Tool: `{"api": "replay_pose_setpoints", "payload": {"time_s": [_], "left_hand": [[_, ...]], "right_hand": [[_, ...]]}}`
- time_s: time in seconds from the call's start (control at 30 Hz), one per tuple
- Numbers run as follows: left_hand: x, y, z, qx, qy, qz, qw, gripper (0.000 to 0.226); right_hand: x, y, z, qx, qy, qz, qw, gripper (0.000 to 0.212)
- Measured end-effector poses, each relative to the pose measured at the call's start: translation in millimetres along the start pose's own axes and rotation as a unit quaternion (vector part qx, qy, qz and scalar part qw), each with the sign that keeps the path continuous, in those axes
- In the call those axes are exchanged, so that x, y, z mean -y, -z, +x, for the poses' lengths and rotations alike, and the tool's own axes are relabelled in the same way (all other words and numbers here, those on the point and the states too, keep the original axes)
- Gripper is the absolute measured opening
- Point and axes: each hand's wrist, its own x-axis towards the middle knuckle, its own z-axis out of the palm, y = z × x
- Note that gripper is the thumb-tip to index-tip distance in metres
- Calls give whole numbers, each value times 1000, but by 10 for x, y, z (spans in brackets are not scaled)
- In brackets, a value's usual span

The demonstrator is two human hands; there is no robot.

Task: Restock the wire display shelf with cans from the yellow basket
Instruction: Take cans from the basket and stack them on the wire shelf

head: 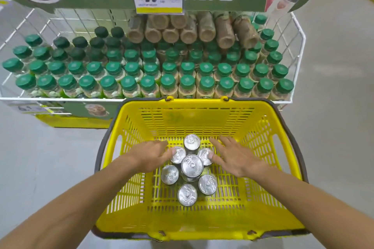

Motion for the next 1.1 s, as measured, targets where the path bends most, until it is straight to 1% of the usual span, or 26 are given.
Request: {"api": "replay_pose_setpoints", "payload": {"time_s": [0.07, 0.13, 0.2, 0.27, 0.33, 0.43, 0.53, 0.6, 0.67, 0.73, 0.8, 0.9, 0.97, 1.03, 1.1], "left_hand": [[-24, -79, 92, 6, 3, -8, 1000, 55], [-37, -155, 176, 4, 8, -36, 999, 48], [-23, -217, 242, -5, 6, -90, 996, 48], [20, -274, 306, -24, -3, -167, 986, 49], [72, -325, 367, -63, -13, -255, 965, 48], [109, -347, 464, -118, -22, -353, 928, 46], [139, -384, 541, -122, -17, -422, 898, 46], [175, -415, 573, -115, -2, -457, 882, 50], [201, -385, 568, -115, 10, -488, 865, 50], [220, -233, 513, -124, -5, -493, 861, 49], [229, 30, 388, -127, -38, -470, 873, 48], [170, 606, 85, -115, -84, -433, 890, 49], [78, 1093, -181, -111, -90, -456, 878, 52], [-26, 1644, -492, -120, -113, -451, 877, 57], [-117, 2230, -841, -136, -153, -403, 892, 59]], "right_hand": [[-17, -92, 90, 14, 7, 25, 1000, 73], [-37, -173, 166, 17, 31, 81, 996, 64], [-56, -241, 215, 10, 58, 163, 985, 54], [-80, -291, 242, -8, 66, 257, 964, 47], [-97, -323, 268, -21, 61, 319, 946, 43], [-100, -338, 335, -37, 37, 370, 927, 44], [-107, -343, 399, -52, 1, 407, 912, 43], [-107, -337, 409, -65, -20, 412, 909, 41], [-114, -269, 382, -79, -26, 408, 909, 39], [-118, -86, 318, -85, -24, 398, 913, 38], [-120, 202, 212, -86, -20, 407, 909, 39], [-71, 811, -48, -80, -28, 477, 875, 40], [44, 1328, -312, -58, -16, 509, 859, 36], [191, 1897, -606, -51, 13, 501, 864, 38], [332, 2480, -924, -56, 40, 494, 867, 39]]}}
